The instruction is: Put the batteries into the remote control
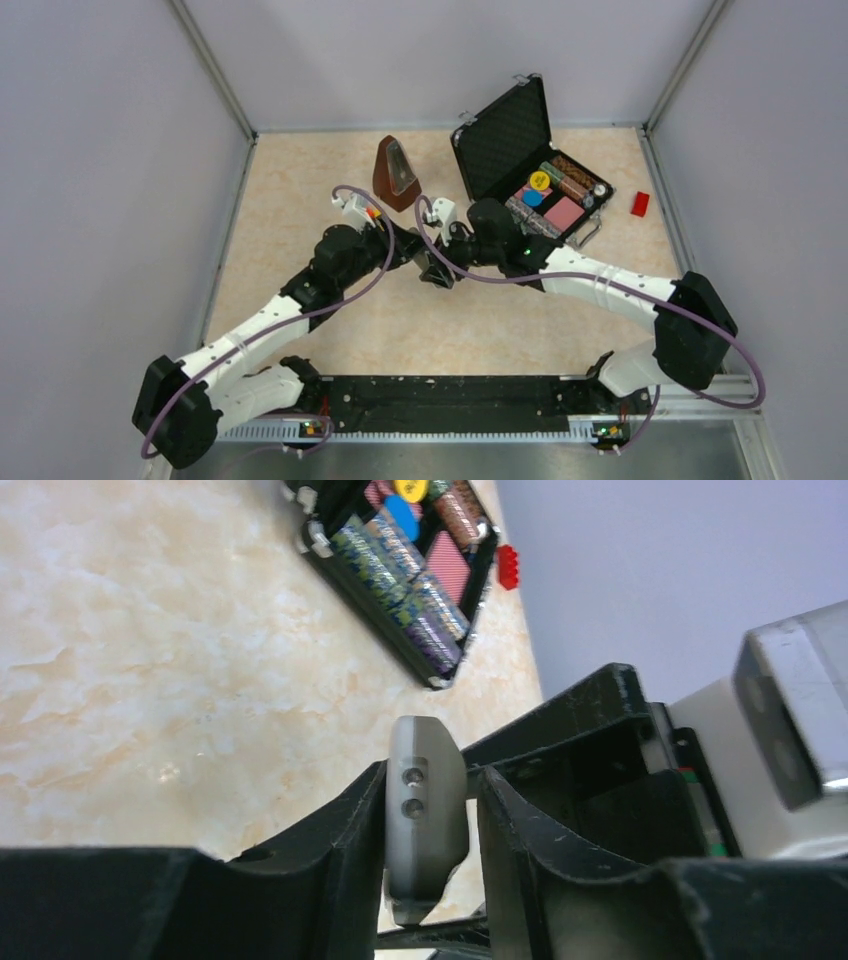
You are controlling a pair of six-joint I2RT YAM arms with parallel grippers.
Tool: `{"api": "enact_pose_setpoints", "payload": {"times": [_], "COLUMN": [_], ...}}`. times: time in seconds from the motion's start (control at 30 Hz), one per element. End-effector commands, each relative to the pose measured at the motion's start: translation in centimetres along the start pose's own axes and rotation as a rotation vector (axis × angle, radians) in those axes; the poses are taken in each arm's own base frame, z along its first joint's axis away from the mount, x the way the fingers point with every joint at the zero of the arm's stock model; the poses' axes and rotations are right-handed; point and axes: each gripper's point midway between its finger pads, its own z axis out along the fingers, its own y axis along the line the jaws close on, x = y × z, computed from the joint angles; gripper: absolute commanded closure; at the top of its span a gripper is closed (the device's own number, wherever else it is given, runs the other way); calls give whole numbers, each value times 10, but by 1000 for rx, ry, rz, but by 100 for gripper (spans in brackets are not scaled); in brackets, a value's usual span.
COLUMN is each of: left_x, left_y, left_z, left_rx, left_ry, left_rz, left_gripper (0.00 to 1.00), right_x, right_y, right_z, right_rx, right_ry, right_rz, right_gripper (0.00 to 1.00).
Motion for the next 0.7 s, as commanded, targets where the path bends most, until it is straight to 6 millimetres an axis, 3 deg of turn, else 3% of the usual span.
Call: {"api": "enact_pose_setpoints", "payload": {"times": [0.0,0.13,0.27,0.53,0.67], "left_x": [-16,-10,10,23,28], "left_y": [-53,-69,-82,-78,-64], "left_z": [-25,-40,-48,-47,-43], "left_rx": [166,249,319,316,255], "left_ry": [61,206,391,500,523], "left_rz": [41,49,52,71,91], "left_gripper": [54,49,48,49,48], "right_x": [-28,-34,-33,-33,-32], "right_y": [8,23,31,30,31], "right_z": [-24,-38,-44,-44,-42], "right_rx": [7,-48,-78,-76,-80], "right_ry": [-85,-101,-98,-93,-78], "right_rz": [-122,-174,-212,-239,-243], "right_gripper": [70,71,71,71,72]}}
